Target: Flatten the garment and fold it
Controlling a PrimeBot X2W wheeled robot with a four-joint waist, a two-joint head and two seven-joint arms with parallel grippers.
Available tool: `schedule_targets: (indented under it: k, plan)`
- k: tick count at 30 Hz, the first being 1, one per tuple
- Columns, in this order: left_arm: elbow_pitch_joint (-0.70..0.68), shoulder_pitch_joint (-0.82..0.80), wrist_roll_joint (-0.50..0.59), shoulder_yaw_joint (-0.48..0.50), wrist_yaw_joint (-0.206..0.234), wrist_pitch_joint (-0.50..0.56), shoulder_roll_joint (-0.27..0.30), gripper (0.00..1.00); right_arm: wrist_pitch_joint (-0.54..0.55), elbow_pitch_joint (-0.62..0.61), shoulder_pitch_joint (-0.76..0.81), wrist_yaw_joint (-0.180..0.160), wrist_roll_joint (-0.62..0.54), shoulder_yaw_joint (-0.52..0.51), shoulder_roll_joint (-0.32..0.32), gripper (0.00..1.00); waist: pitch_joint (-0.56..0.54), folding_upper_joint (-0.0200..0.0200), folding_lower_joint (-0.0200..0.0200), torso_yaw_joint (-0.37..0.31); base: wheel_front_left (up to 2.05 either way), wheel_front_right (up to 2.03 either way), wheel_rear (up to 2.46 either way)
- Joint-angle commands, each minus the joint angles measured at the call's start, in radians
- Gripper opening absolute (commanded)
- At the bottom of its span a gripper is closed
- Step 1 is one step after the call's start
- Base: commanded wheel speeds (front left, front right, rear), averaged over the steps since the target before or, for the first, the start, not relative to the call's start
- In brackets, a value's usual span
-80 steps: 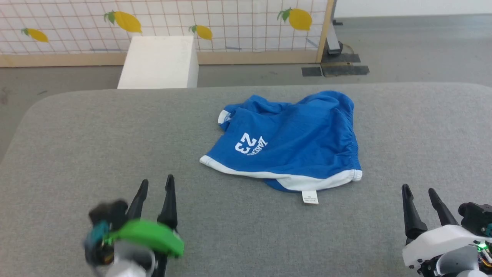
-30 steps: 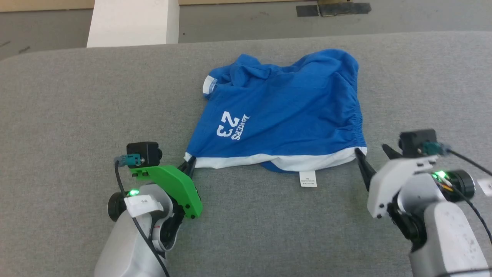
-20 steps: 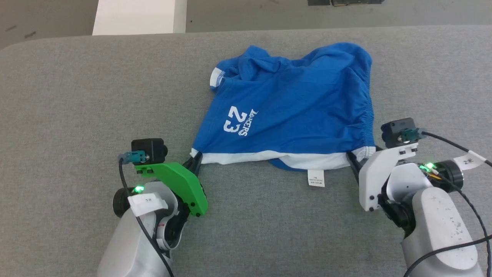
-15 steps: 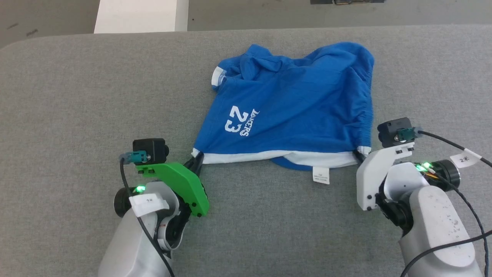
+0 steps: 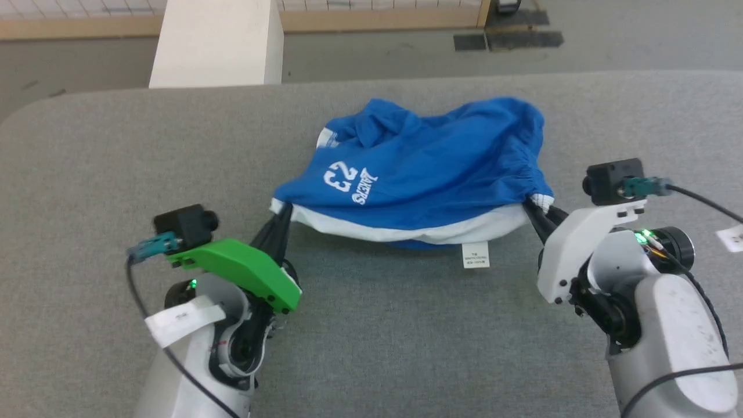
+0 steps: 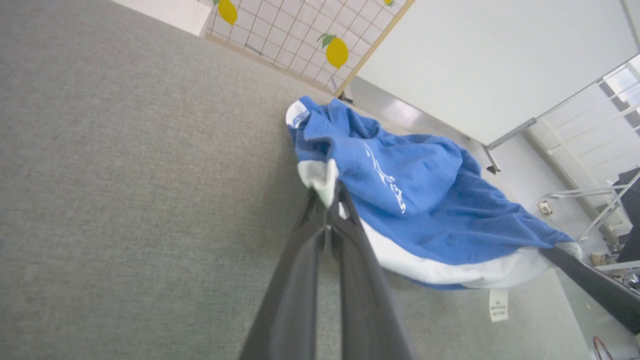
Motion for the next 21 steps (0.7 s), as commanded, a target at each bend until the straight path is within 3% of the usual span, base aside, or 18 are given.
schedule_targets:
  k: [1, 7, 12, 21]
  plan:
    - [-0.029, 0.023, -0.014, 0.011, 0.008, -0.012, -0.003, 0.00, 0.015, -0.039, 0.023, -0.002, 0.039, 0.000, 0.000, 0.00, -0.041, 0.0000, 0.0000, -0.011, 0.00, 0.00, 0.00]
    - [-0.164, 0.004, -0.062, 0.041, -0.002, -0.005, 0.010, 0.00, 0.101, -0.242, 0.035, -0.002, 0.179, -0.049, 0.000, 0.00, -0.107, 0.0000, 0.0000, -0.009, 0.00, 0.00, 0.00]
    - [-0.219, -0.121, -0.062, 0.069, 0.003, 0.031, 0.056, 0.00, 0.186, -0.341, -0.060, -0.002, 0.284, -0.099, -0.002, 0.00, -0.150, 0.0000, 0.0000, -0.008, 0.00, 0.00, 0.00]
    - [-0.194, -0.361, -0.009, 0.079, 0.010, 0.086, 0.140, 0.00, 0.289, -0.328, -0.290, -0.002, 0.387, -0.188, -0.002, 0.00, -0.165, 0.0000, 0.0000, -0.006, 0.00, 0.00, 0.00]
